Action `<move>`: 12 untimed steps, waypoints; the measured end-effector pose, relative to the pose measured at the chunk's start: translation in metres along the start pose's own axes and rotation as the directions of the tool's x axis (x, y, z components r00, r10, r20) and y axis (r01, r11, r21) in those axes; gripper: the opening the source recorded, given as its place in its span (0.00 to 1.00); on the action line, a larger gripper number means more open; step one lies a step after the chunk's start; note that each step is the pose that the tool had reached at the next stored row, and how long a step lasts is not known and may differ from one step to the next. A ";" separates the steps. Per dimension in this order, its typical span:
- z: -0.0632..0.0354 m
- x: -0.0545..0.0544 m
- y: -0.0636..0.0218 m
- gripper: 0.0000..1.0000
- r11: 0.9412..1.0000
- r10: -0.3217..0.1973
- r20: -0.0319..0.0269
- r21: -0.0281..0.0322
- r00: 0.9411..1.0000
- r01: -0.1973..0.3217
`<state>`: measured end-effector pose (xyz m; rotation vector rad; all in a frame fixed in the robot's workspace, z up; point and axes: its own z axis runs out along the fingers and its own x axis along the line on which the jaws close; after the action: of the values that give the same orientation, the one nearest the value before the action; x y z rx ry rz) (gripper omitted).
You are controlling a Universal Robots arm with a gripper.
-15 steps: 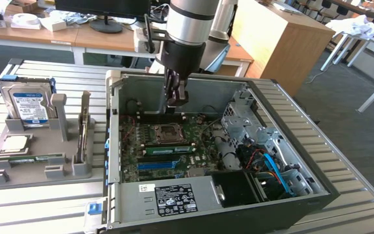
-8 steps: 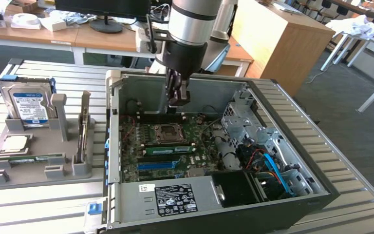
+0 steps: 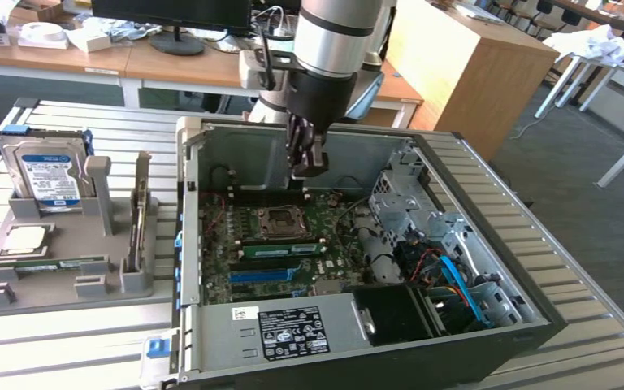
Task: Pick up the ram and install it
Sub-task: 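Press down the ram until it locks into place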
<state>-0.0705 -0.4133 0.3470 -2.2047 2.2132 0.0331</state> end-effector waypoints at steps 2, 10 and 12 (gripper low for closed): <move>0.0000 0.000 -0.0035 0.10 1.000 0.000 0.000 0.000 1.000 0.000; 0.0001 0.000 -0.0183 0.10 1.000 0.000 0.000 0.000 1.000 0.000; 0.0001 0.000 -0.0188 0.10 1.000 0.000 0.000 0.000 1.000 0.000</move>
<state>-0.0517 -0.4134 0.3468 -2.2046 2.2133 0.0331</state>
